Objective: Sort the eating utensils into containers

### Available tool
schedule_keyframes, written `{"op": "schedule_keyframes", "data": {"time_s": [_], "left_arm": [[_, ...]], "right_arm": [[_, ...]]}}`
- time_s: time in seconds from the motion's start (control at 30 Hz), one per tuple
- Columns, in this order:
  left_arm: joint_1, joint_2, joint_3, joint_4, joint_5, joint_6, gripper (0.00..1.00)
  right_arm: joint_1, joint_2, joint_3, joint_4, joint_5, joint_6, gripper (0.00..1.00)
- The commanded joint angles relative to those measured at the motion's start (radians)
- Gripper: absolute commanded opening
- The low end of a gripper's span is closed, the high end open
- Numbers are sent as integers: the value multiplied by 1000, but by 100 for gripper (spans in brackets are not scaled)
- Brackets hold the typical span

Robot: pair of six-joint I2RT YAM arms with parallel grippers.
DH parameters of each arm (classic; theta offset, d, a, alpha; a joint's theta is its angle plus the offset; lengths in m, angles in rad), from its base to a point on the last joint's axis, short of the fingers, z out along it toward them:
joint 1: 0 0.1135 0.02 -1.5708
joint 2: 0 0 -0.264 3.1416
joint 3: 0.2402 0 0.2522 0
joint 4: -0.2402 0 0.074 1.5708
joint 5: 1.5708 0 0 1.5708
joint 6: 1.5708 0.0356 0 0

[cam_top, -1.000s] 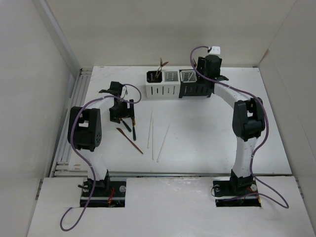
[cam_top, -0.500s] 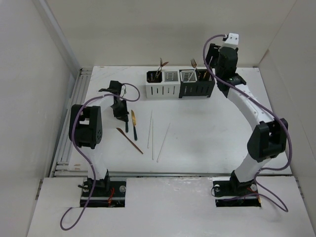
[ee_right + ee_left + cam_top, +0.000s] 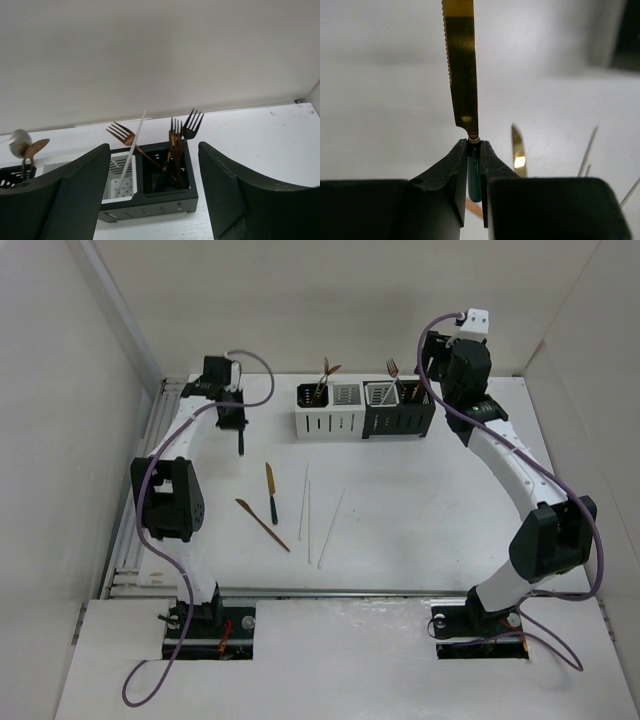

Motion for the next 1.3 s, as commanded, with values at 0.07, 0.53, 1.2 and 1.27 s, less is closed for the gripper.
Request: {"op": "schedule_keyframes", "data": {"time_s": [0.07, 0.53, 1.2, 1.27], "left_arm": [[-146, -159, 188, 306, -27, 195, 0], [-381, 154, 243, 1172, 145, 194, 0], [-390, 249, 108, 1203, 169, 53, 36], [-390, 240, 117, 1175, 169, 53, 37]], "right_arm": [[-3, -64, -53, 77, -128, 24, 76], [-3, -178, -231, 92, -167, 78, 76], [-12, -216, -245, 92, -144, 6, 81], [-12, -216, -245, 83, -153, -33, 83]]}}
